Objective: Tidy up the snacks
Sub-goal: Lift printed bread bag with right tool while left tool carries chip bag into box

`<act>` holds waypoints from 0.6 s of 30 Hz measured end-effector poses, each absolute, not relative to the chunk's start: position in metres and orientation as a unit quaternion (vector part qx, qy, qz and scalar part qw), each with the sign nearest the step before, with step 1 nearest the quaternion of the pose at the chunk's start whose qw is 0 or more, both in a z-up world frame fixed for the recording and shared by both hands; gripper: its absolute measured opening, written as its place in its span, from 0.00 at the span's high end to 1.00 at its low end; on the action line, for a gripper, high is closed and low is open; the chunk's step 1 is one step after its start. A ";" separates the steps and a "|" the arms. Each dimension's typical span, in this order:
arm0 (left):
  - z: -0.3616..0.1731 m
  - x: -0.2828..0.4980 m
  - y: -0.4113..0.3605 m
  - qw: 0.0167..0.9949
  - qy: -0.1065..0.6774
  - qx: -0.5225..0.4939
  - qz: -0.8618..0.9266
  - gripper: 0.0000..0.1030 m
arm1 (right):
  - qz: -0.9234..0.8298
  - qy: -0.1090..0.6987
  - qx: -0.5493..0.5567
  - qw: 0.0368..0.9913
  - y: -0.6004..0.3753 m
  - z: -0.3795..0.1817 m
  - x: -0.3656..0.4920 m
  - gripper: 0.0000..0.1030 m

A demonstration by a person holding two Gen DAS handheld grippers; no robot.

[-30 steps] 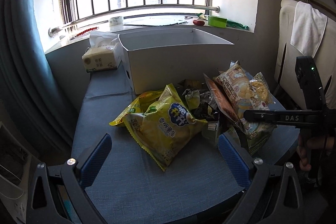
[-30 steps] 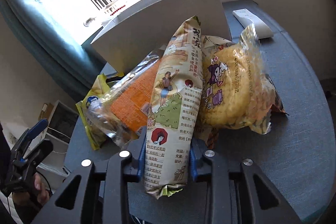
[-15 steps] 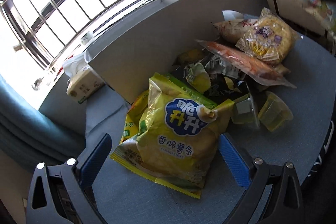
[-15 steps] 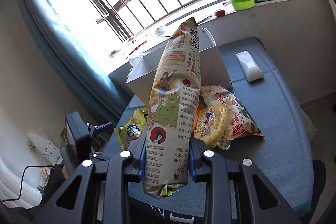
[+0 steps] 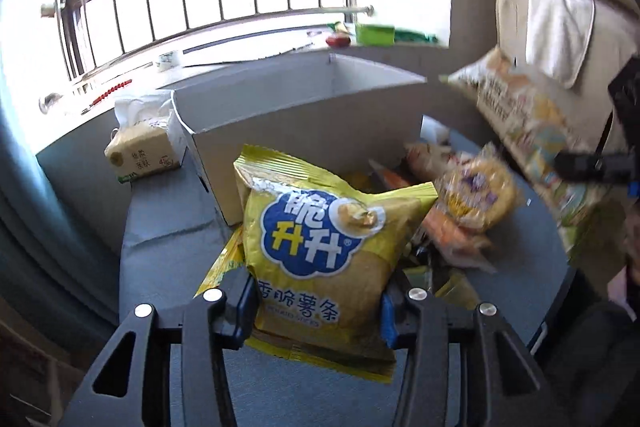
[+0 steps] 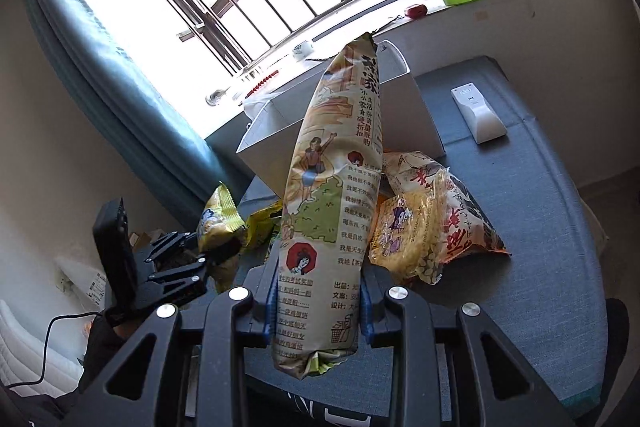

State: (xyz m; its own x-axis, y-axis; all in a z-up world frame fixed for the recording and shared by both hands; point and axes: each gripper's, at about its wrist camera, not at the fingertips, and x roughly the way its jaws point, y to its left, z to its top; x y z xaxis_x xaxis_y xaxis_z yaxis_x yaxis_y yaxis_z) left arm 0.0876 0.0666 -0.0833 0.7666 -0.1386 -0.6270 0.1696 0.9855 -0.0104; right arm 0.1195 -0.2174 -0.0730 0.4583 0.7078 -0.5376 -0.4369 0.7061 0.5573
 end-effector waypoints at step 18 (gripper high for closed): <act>0.008 0.263 0.122 0.956 0.265 -0.124 -0.024 0.50 | 0.350 0.379 0.074 0.853 -0.115 0.005 0.293 0.67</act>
State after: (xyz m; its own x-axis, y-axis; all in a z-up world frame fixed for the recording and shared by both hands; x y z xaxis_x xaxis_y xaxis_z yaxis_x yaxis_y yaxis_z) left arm 0.2631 0.1220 0.0083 0.8587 -0.1119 -0.5000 -0.0195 0.9680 -0.2501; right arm 0.2928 -0.1153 0.0046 0.4677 0.6531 -0.5955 -0.5416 0.7442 0.3908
